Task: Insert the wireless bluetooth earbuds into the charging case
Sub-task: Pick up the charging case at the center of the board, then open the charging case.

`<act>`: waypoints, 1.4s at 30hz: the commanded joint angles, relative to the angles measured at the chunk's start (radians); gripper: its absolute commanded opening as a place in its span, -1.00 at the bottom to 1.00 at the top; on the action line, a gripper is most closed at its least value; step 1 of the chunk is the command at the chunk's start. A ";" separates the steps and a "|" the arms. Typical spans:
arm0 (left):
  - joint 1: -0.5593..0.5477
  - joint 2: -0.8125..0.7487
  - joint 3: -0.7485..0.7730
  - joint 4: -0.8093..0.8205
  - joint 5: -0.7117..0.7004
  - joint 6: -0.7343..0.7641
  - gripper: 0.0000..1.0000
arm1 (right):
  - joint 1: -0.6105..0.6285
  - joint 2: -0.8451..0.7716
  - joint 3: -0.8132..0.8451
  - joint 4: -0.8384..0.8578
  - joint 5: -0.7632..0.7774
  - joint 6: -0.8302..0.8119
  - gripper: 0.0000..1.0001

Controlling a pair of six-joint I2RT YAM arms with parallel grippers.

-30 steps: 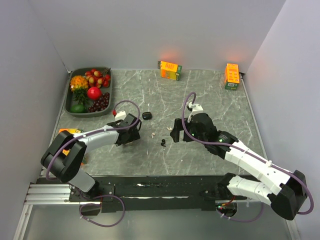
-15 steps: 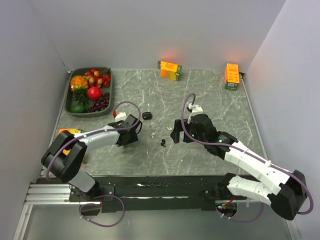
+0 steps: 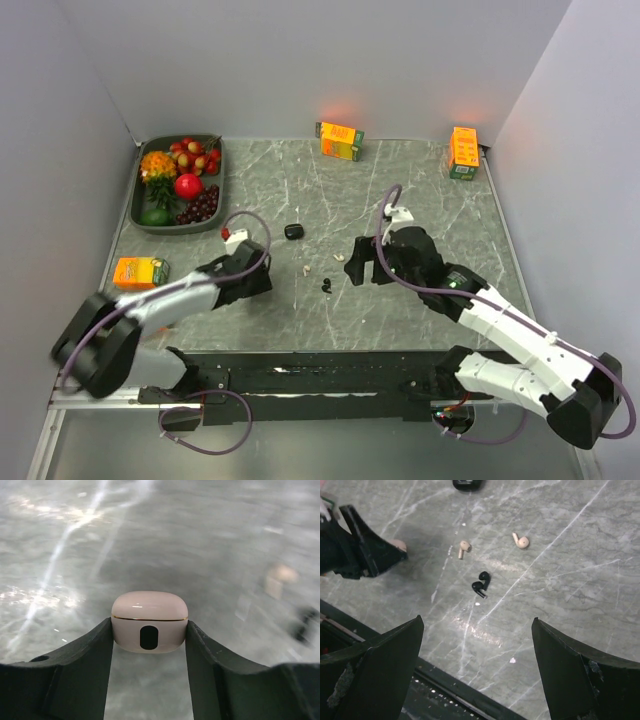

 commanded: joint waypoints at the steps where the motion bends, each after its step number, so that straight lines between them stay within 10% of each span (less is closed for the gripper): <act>1: -0.004 -0.276 -0.112 0.349 0.188 0.171 -0.98 | -0.002 -0.055 0.130 -0.039 -0.028 0.003 0.94; 9: -0.065 -0.498 -0.293 0.915 0.493 0.580 -0.98 | -0.002 -0.056 0.269 -0.134 -0.136 -0.027 0.93; 32: -0.281 -0.468 -0.226 0.765 0.431 1.054 -0.98 | 0.116 0.258 0.504 -0.268 -0.277 -0.128 0.86; 42: -0.307 -0.456 -0.206 0.748 0.409 1.051 -0.98 | 0.161 0.341 0.538 -0.257 -0.165 -0.106 0.20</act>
